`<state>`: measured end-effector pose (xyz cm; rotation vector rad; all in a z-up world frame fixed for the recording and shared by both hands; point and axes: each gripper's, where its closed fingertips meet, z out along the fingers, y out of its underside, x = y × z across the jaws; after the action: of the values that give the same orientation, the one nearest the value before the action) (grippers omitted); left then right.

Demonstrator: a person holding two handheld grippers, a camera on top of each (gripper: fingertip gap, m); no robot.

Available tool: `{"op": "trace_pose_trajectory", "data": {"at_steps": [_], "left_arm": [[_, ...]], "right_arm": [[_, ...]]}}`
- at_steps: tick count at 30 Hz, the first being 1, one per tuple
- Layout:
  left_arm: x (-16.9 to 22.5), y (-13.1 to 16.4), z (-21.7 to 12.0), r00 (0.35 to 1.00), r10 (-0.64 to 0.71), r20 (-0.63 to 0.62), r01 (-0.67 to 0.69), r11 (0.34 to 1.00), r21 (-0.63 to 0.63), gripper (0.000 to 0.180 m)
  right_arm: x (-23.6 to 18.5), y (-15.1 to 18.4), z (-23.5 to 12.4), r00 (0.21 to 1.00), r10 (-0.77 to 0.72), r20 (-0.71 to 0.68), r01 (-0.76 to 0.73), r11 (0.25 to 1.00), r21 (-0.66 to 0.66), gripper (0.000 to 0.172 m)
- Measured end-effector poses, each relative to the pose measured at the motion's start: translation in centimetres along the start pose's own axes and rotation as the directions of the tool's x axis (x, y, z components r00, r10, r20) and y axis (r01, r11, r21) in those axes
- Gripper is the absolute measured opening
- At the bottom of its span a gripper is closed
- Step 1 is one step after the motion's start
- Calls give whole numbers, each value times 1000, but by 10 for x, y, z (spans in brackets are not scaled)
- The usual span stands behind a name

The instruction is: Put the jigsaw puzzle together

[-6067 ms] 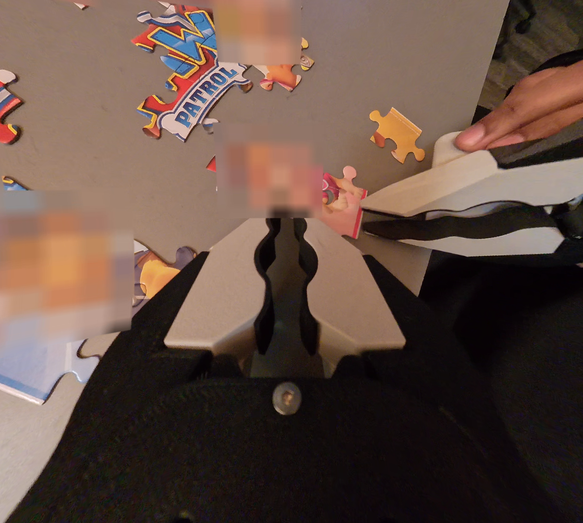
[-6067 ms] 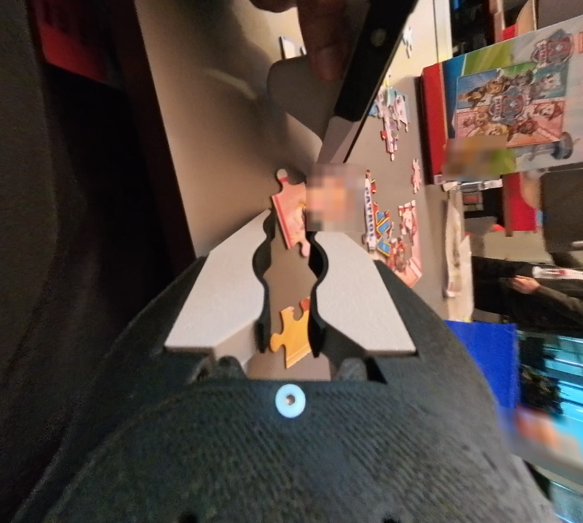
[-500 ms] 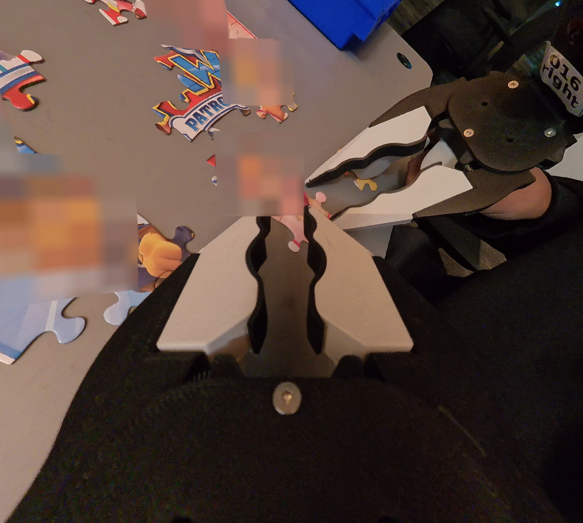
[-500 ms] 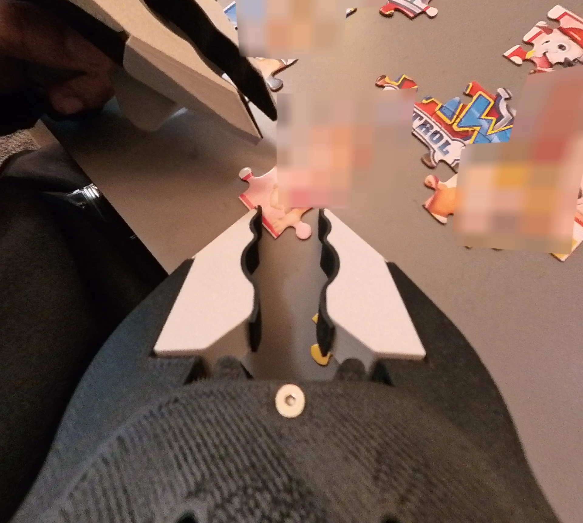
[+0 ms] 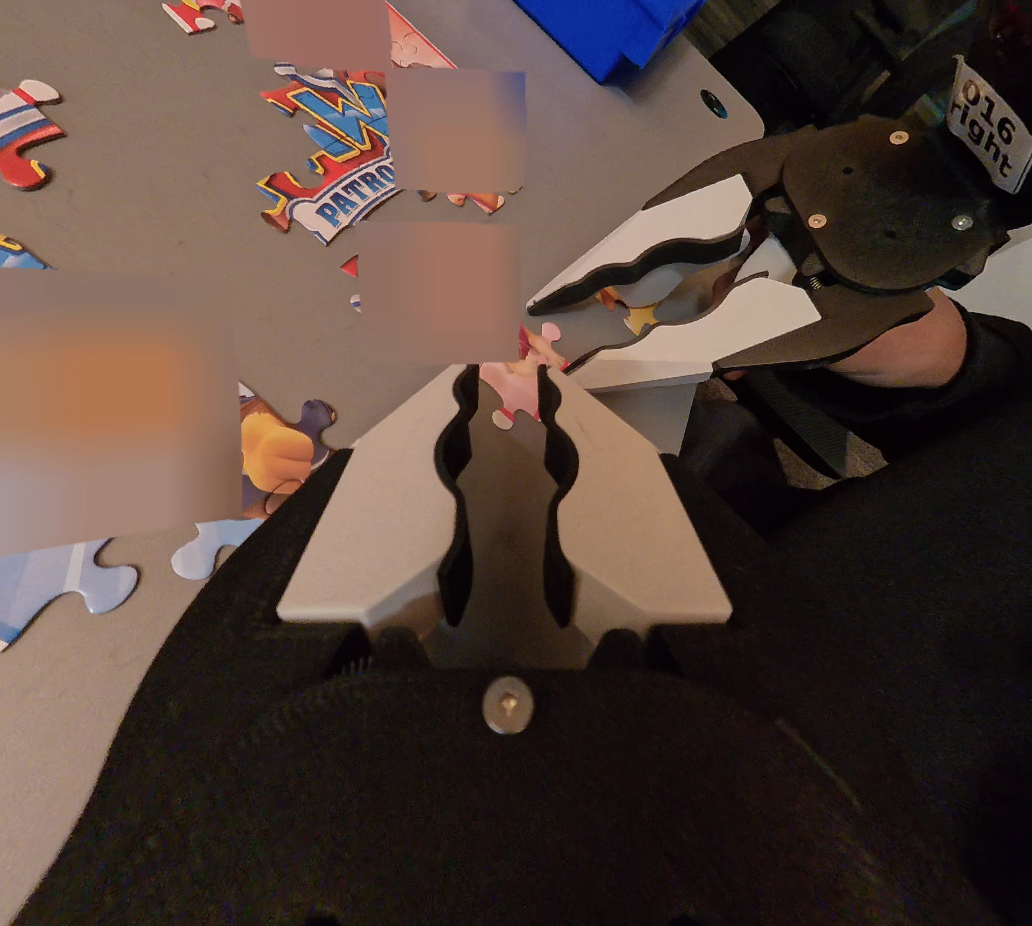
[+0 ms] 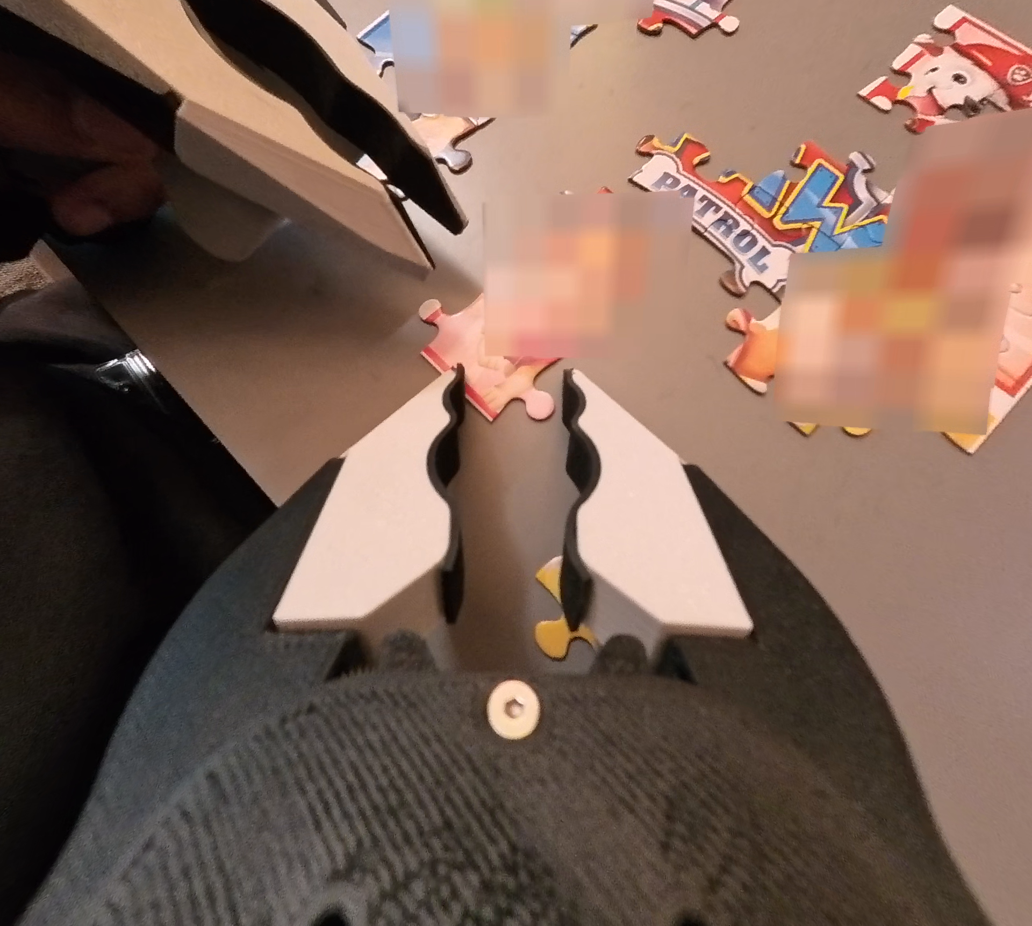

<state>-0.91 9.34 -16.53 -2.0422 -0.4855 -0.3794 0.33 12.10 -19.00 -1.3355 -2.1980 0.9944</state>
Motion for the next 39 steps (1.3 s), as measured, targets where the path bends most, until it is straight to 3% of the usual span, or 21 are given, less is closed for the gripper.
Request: {"op": "trace_pose_trajectory", "data": {"at_steps": [17,25,27,31,34,39], "left_arm": [[0,0,1,1000,-4,1,4,1000,0,19],[-2,-1,0,1000,-5,4,5,1000,1,19],[-1,-1,1,1000,-3,3,3,1000,-2,19],[0,-4,-1,1000,16,20,-16,1000,4,19],[-1,-8,-4,999,17,27,-18,999,35,20],[-4,-15,-7,1000,-1,7,1,997,78,27]], "right_arm": [[-1,0,0,1000,-4,2,4,1000,5,33],[16,-25,-7,984,-158,75,151,984,97,28],[17,-28,-5,952,-265,155,248,961,120,20],[15,-27,-6,793,-506,338,462,862,207,6],[28,-29,-1,738,-538,406,494,842,218,5],[32,-37,6,711,-512,482,430,859,278,10]]}}
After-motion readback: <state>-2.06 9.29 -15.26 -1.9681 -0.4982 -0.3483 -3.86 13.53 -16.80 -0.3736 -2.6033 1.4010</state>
